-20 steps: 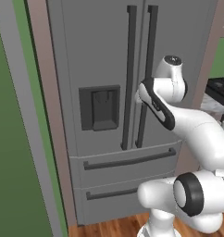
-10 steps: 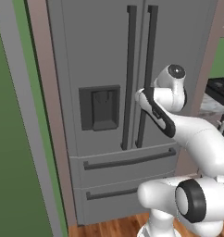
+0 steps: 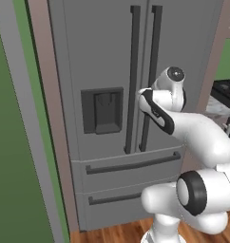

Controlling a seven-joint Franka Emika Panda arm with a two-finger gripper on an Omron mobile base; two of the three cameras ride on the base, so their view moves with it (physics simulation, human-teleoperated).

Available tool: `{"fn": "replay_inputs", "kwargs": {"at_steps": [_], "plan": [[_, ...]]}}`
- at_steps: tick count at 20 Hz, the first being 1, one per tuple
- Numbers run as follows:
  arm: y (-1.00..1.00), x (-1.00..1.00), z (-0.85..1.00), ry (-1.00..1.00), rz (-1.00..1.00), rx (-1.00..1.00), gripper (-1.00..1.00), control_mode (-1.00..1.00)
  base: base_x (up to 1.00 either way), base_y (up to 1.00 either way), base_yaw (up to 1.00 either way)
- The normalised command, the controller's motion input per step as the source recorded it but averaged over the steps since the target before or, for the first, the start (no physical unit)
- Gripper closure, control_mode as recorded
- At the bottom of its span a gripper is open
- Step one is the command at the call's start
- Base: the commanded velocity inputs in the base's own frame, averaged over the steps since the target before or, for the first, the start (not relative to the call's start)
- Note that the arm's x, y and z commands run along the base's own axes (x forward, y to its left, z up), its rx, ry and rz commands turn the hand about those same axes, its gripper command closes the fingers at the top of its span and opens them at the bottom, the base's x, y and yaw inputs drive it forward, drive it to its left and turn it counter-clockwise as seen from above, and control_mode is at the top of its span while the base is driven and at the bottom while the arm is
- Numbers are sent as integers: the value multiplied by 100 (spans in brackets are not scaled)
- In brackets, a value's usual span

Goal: Retrieve a lemon from the fridge and place it on the cutting board with the fish.

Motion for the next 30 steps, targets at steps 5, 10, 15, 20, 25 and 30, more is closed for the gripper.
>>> {"fn": "replay_inputs", "kwargs": {"at_steps": [5, 10, 15, 20, 25, 30], "plan": [[0, 25, 0, -6, -4, 0, -100, -100, 0, 0, 0], [-8, 26, 0, -12, -1, 0, -100, -100, 0, 0, 0], [-18, 41, 0, -2, 0, 0, -100, -100, 0, 0, 0], [-2, 34, 0, 0, 0, 0, -100, -100, 0, 0, 0], [0, 38, 0, -3, 0, 0, -100, -100, 0, 0, 0], [4, 45, 0, -8, 0, 0, 100, -100, 0, 0, 0]]}}
